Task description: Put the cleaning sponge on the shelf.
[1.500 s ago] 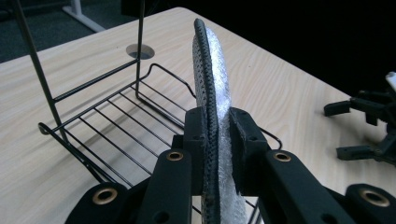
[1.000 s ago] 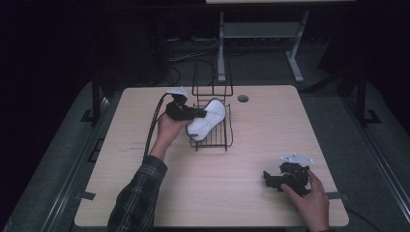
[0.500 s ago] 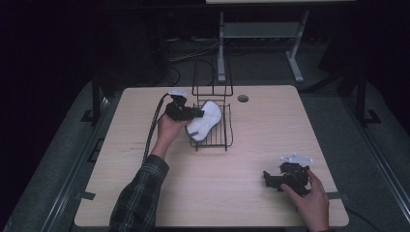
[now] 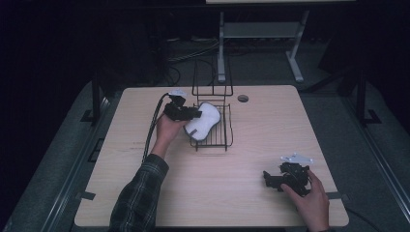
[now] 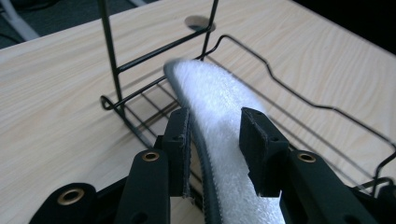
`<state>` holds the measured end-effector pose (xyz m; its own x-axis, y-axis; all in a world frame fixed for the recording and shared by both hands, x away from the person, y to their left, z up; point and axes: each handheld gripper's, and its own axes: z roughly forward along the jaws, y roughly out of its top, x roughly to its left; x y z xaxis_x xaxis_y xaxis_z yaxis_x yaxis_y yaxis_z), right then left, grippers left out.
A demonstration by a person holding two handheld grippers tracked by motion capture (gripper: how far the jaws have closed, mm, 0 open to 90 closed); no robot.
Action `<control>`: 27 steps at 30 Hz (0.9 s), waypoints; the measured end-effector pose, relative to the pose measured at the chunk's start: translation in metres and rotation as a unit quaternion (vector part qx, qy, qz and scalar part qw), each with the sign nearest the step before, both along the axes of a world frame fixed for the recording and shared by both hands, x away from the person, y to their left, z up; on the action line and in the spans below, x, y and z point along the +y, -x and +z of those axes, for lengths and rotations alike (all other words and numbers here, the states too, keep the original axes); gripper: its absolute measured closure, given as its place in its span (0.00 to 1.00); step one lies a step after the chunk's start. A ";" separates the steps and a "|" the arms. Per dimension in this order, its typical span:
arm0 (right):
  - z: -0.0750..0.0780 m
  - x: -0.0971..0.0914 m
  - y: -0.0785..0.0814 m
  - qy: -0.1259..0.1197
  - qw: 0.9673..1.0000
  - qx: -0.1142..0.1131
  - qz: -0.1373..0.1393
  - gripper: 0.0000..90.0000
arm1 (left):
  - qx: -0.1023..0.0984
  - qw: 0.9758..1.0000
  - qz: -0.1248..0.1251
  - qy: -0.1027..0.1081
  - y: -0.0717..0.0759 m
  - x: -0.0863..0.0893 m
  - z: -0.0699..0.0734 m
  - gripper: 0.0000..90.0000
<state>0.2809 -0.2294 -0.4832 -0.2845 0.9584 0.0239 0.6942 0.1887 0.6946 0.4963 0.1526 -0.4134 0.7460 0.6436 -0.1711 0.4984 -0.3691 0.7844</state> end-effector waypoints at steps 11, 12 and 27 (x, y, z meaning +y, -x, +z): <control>0.000 0.000 0.000 0.000 1.000 0.000 0.000 0.00 | 0.010 0.999 -0.034 0.000 0.011 0.005 0.005 0.94; 0.000 0.000 0.000 0.000 1.000 0.000 0.000 0.00 | 0.011 0.999 -0.037 -0.001 0.013 0.005 0.005 0.99; 0.000 0.000 0.000 0.000 1.000 0.000 0.000 0.00 | 0.024 0.997 -0.076 0.002 0.046 0.005 -0.007 0.99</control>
